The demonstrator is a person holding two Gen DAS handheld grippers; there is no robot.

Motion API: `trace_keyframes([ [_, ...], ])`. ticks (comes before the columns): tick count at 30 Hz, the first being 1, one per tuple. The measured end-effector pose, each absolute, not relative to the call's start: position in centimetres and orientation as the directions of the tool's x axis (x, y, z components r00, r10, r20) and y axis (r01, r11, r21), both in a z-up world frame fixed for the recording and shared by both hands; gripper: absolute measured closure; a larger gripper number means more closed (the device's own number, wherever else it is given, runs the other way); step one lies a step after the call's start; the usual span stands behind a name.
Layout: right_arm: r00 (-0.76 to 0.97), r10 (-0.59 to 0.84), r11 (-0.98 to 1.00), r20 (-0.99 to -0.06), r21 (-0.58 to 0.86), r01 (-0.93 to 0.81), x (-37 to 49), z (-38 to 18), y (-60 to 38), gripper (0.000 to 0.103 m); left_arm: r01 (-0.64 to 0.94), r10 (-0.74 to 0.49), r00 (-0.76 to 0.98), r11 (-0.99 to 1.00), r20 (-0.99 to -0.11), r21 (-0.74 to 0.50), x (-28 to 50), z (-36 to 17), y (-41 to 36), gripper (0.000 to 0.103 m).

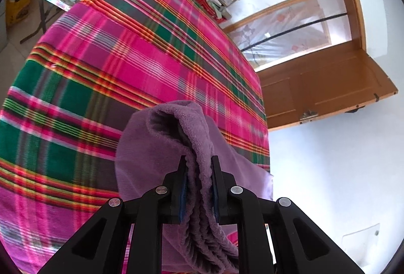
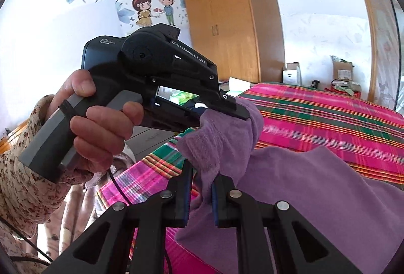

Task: Fold clothes
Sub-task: 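Lower the folded bundle onto the sweatpants with the left gripper while the right gripper holds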

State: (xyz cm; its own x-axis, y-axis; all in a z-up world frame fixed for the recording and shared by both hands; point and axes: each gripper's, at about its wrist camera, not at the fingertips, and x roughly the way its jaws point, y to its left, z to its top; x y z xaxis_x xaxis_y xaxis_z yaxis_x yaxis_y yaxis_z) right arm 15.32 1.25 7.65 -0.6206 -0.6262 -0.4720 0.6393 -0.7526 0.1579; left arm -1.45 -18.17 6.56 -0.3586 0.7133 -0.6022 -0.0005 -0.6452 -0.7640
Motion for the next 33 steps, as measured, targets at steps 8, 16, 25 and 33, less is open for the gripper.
trace_keyframes([
  [8, -0.646, -0.596, -0.786, -0.478, 0.182, 0.591, 14.5, 7.3, 3.7, 0.09, -0.013, 0.716, -0.307, -0.662, -0.627, -0.75, -2.4, 6.1, -15.4, 0.086],
  [16, -0.641, -0.575, -0.804, -0.509, 0.204, 0.559, 13.7, 5.6, 4.9, 0.09, 0.011, 0.705, -0.263, -0.681, -0.659, -0.733, -2.9, 4.4, -14.0, 0.086],
  [25, -0.632, -0.544, -0.827, -0.552, 0.224, 0.515, 12.9, 3.7, 6.5, 0.089, 0.025, 0.706, -0.233, -0.683, -0.669, -0.73, -3.3, 3.1, -12.4, 0.083],
  [33, -0.604, -0.545, -0.83, -0.581, 0.276, 0.484, 12.0, 2.3, 8.0, 0.088, 0.032, 0.727, -0.246, -0.655, -0.641, -0.755, -2.9, 2.8, -12.4, 0.077],
])
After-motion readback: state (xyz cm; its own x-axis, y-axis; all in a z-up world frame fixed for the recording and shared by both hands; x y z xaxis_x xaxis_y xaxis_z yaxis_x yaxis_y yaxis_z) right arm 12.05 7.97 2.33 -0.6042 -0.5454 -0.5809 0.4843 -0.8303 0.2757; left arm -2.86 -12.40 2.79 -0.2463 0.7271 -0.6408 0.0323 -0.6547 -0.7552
